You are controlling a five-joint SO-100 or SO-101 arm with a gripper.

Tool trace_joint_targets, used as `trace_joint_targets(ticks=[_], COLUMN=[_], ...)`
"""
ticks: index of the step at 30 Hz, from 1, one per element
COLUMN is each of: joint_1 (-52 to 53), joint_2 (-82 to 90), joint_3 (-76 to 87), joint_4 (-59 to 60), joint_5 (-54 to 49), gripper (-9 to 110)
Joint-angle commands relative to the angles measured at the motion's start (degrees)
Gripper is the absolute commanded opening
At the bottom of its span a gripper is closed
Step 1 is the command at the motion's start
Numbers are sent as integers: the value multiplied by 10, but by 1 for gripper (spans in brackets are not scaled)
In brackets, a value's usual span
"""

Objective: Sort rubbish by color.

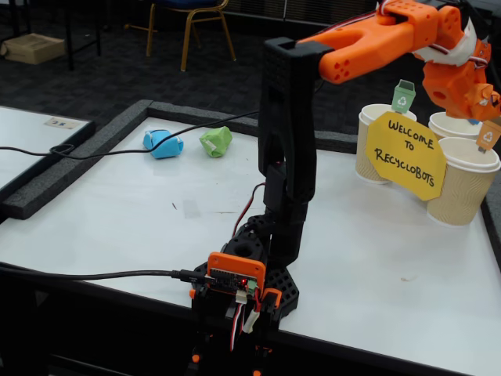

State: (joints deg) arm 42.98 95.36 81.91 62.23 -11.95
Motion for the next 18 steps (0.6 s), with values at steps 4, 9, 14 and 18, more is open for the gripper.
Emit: trace_joint_targets(ticks=[4, 9, 14, 18], joint_1=[28, 29, 29, 29], joint_2=[15, 15, 15, 16], joint_3=[-79, -78, -70, -62], joint_4=[-16, -10, -4, -4], joint_5=[-11, -11, -11, -11], gripper=[8, 11, 14, 17])
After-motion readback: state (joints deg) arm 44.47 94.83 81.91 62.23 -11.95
